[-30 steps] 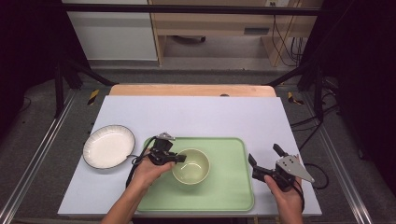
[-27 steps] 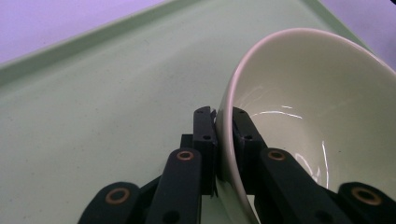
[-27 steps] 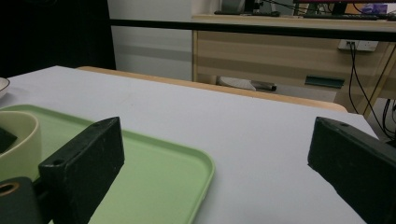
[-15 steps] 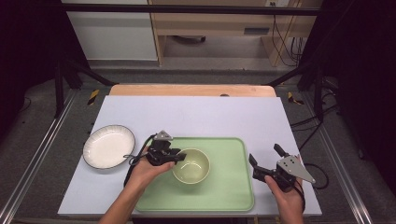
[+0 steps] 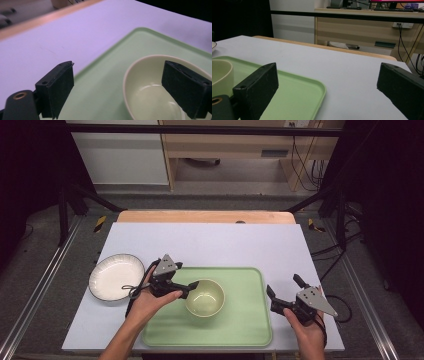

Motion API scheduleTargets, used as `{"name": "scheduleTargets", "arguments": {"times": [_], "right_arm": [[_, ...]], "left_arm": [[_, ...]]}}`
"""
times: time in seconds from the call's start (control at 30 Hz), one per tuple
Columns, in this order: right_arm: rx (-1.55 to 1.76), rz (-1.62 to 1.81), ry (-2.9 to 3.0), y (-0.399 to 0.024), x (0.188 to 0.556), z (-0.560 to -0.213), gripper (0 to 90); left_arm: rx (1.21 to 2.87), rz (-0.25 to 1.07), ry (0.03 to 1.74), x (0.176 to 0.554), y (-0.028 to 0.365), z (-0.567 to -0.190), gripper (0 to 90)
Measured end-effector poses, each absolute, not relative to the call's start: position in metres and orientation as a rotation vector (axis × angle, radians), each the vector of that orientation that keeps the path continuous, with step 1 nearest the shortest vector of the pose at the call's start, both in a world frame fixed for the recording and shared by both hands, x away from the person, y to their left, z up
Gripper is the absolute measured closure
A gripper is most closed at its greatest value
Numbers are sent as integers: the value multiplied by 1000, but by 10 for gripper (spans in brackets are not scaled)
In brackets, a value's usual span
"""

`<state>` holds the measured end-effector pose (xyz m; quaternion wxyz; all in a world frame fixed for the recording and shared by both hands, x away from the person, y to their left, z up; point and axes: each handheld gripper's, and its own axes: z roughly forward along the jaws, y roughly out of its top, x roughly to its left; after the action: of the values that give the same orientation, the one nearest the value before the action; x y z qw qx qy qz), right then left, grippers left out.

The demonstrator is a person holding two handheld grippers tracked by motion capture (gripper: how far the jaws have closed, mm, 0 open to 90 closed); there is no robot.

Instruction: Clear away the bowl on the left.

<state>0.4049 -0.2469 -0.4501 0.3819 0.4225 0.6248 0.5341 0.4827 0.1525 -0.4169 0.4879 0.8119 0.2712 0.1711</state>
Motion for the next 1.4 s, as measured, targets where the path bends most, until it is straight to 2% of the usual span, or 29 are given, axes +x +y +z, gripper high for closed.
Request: {"name": "scheduleTargets", "arguments": {"times": [0.23,0.43,0.67,0.8,0.97,1.4], "right_arm": [[1074,1378,1585,-246,404,-449,28],[1075,1411,1576,-245,403,-449,15],[1079,1410,1571,-244,404,-450,18],[1063,1401,1584,-241,404,-449,30],[1056,1400,1584,-242,402,-448,30],[1046,1392,1591,-238,403,-450,29]], "left_arm": [[1946,399,602,479,164,-415,95],[1866,369,666,479,184,-414,78],[1859,418,675,478,192,-412,58],[1827,411,711,479,203,-411,77],[1813,478,711,477,217,-409,68],[1667,652,808,445,308,-423,56]]}}
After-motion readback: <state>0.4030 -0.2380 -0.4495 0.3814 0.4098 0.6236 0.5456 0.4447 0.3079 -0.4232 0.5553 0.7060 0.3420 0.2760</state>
